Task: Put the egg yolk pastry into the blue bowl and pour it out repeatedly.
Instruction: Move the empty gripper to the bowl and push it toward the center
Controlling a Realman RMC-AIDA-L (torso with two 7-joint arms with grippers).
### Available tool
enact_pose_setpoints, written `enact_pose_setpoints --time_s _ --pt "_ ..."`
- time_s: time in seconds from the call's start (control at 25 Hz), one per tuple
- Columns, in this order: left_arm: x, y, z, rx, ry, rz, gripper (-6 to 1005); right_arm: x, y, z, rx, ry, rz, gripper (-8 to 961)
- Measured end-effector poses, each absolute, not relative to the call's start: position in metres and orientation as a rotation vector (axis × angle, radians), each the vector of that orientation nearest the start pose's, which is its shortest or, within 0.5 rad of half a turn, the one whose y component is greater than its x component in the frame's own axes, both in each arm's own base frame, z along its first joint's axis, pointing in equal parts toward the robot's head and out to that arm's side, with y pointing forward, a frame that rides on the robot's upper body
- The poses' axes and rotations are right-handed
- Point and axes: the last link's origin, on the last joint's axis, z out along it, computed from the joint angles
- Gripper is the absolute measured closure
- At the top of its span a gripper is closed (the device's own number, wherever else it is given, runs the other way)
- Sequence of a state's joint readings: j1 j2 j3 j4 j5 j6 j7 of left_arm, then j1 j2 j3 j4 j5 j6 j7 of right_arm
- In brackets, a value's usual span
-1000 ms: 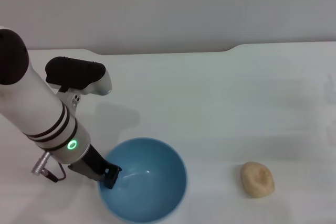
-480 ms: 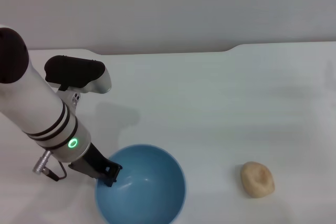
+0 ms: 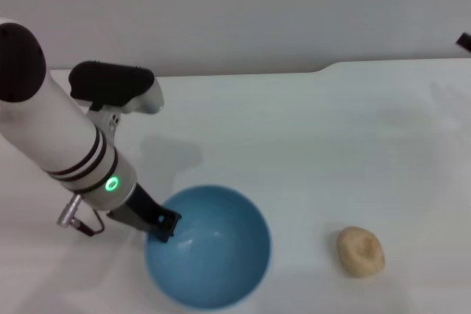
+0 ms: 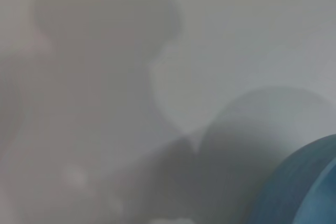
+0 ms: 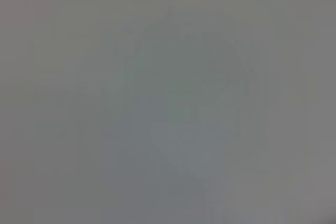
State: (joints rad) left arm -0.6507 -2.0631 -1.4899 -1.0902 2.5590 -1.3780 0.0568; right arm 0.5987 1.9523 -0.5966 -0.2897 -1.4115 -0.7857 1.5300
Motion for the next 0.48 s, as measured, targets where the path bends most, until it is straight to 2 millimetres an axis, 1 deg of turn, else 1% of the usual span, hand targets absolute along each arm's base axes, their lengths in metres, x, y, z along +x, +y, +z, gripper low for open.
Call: enact_pose_setpoints --time_s 0.12,0.32,0.36,0.44,0.48 --pt "-0.201 0.351 -0.06 -2.287 -1.429 0.536 996 0.347 0.414 0.061 -1.698 1.393 0.746 621" --pt "-0.194 0.361 -0.059 -2.284 -1.411 0.453 996 0.339 0.409 0.055 -1.879 1.54 0.47 621" --pt "-0.193 0.362 -0.059 -2.284 -1.41 0.444 996 0.327 0.406 0.053 -2.007 1.581 0.33 621" --pt "-0.193 0.364 -0.057 -2.283 -1.407 0.431 996 0.324 0.406 0.053 -2.036 1.582 0.304 621" --pt "-0.193 0.365 -0.057 -2.282 -1.405 0.425 996 0.316 0.405 0.053 -2.101 1.581 0.243 621"
